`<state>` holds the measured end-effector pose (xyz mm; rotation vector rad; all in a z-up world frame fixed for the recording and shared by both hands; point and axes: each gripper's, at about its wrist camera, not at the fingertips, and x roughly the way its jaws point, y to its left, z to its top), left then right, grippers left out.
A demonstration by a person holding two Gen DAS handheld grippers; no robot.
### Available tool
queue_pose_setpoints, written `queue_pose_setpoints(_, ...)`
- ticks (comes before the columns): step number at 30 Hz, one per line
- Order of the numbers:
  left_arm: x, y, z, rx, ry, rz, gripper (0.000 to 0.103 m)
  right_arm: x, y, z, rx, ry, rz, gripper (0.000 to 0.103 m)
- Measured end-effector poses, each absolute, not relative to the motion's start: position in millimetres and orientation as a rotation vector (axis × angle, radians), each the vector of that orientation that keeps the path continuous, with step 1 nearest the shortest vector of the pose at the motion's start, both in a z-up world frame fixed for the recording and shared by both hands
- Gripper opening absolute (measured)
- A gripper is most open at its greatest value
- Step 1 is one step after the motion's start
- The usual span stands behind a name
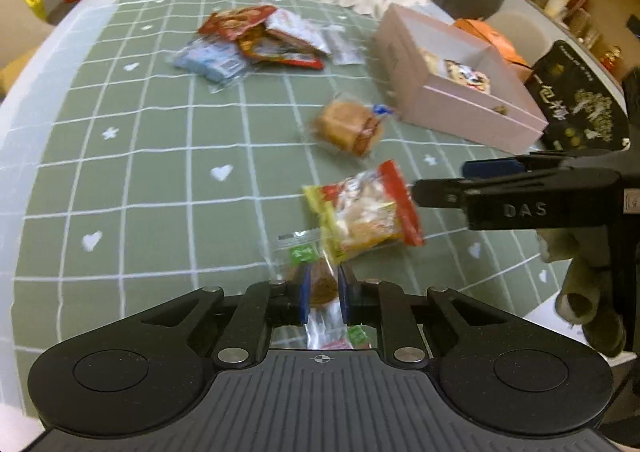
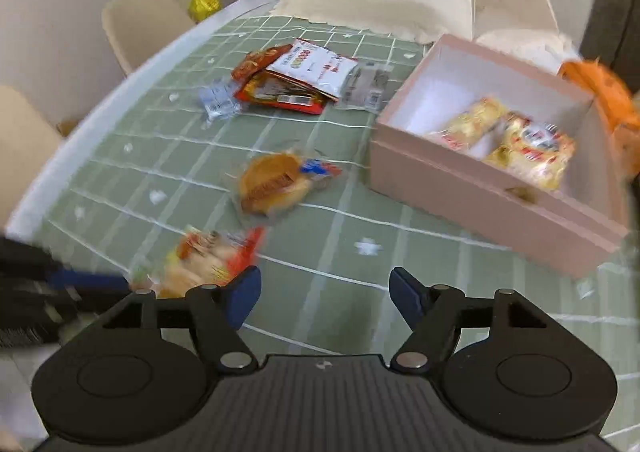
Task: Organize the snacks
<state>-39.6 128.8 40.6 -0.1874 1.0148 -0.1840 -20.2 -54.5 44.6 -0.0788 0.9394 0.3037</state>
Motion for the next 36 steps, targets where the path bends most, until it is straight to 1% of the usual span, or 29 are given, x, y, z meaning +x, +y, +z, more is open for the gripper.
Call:
queue_pose_setpoints(3,-48.5,134.5,43.8,-0.186,1.011,-0.153,0.018,-13.2,-28.6,41.6,-0.050,0.944,0.330,0.072)
queue_pose_setpoints(6,-58.3,144.4,50.4,-0.184,0.997,-0.102,0.021,-3.7,-1.6,38.0,-0.107,0.919,0.365,0.073)
queue_pose_setpoints(8,-61.6,151.0,52.0,-0.231,1.004,-0.084,0.022,3.9,6.4,30.9,-0.149,0.936,0.355,0.072)
queue_pose_setpoints(14,-57.1,136.2,40.6,-0.249,1.019,-0.074,0.023,-18.0,-30.5,28.8,-0.220,0.885,0.259,0.073)
queue_pose_setpoints(17,-56.7,116.2,44.6,-0.156,0.988,-0.098,0.024,-32.4,-54.3,35.1,-0.210,0.887,0.236,0.072)
queue_pose_setpoints(19,-54.8,102.4,45.3,-0.070,0.982,-0.115,0.027,-44.8,-68.7,40.4,-0.178,0.879,0.266,0.073)
queue_pose_setpoints(23,-47.5,77.7,37.9,0.100,0.984,-0.125,0.029,-62.9,-85.2,42.2,-0.139,0.893,0.364,0.075)
queue_pose_setpoints(24,-46.2,72.6,36.9,0.127,0.983,-0.138,0.036,-66.4,-86.6,41.0,-0.140,0.899,0.384,0.075)
queue_pose_setpoints(25,-45.2,69.3,36.5,0.137,0.986,-0.157,0.047,-69.2,-85.4,39.9,-0.146,0.904,0.394,0.075)
queue_pose_setpoints(27,-44.8,67.6,35.8,0.125,0.989,-0.190,0.055,-73.8,-84.5,37.9,-0.161,0.909,0.402,0.076)
queue_pose_setpoints(31,-56.7,80.1,44.0,0.075,0.957,-0.141,0.053,-75.8,-78.4,40.4,-0.177,0.892,0.420,0.076)
queue_pose_setpoints(36,-51.2,106.2,35.1,-0.077,1.025,-0.080,0.051,-67.4,-62.8,44.2,-0.196,0.867,0.485,0.078)
